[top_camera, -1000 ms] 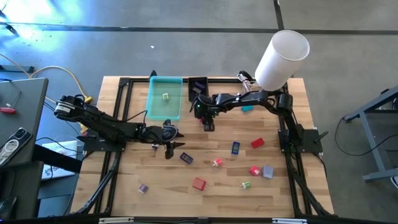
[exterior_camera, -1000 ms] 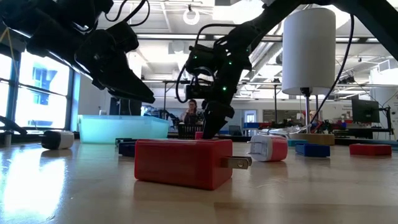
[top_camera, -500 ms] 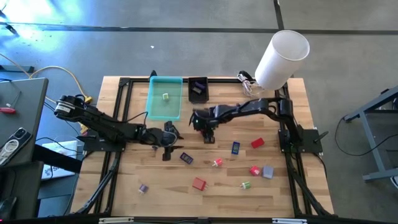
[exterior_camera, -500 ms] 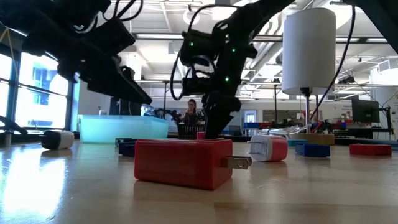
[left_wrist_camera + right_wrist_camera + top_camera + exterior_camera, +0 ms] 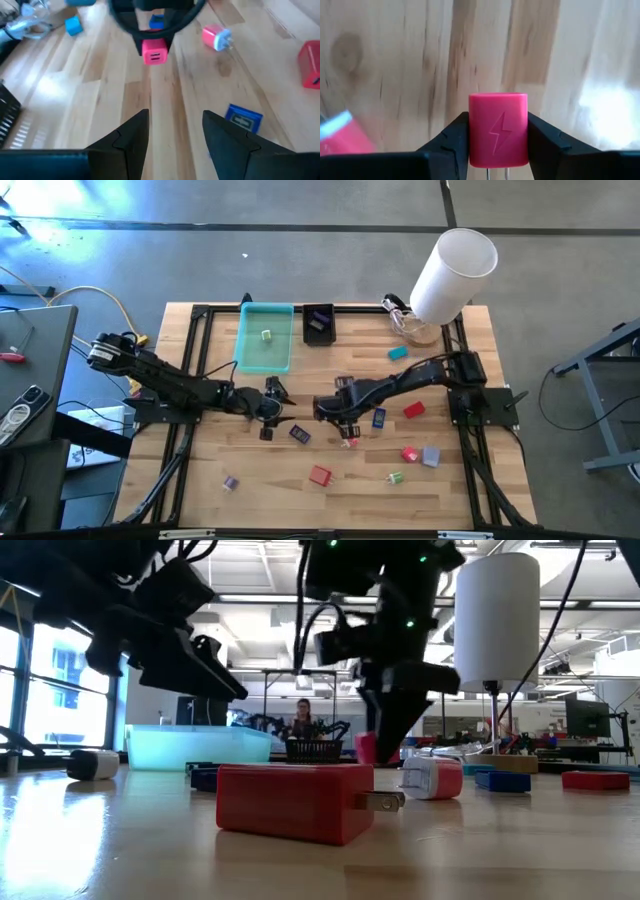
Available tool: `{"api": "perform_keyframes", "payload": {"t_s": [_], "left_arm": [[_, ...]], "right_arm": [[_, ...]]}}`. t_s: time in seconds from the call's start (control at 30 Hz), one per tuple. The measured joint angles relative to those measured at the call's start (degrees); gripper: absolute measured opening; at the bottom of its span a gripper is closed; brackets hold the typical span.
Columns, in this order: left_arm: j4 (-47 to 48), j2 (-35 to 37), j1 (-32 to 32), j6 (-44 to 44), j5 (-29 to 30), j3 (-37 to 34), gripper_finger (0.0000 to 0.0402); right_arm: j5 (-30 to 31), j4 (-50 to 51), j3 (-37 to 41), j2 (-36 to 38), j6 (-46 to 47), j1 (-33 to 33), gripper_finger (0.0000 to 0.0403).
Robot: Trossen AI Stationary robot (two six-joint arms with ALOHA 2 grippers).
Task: Pick & Place Office items
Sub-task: Put the top pink charger adapter into the green bin
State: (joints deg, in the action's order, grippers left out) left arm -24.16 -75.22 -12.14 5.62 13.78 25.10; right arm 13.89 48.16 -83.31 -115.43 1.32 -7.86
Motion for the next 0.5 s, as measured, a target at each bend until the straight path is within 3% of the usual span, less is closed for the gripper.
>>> {"api": "perform_keyframes", "payload": {"t_s": [0.23, 0.5], "left_arm": [[-0.28, 0.01, 1.79, -1.82, -0.04, 0.00, 0.0177], [-2.31, 0.00, 2.23, 1.17, -3.53, 0.00, 0.0195]], "right_arm": [[4.03, 6.52, -0.04, 0.19, 3.58, -2.58, 0.0136], [4.25, 12.61, -0.04, 0.19, 6.40, -2.54, 0.0136]]}}
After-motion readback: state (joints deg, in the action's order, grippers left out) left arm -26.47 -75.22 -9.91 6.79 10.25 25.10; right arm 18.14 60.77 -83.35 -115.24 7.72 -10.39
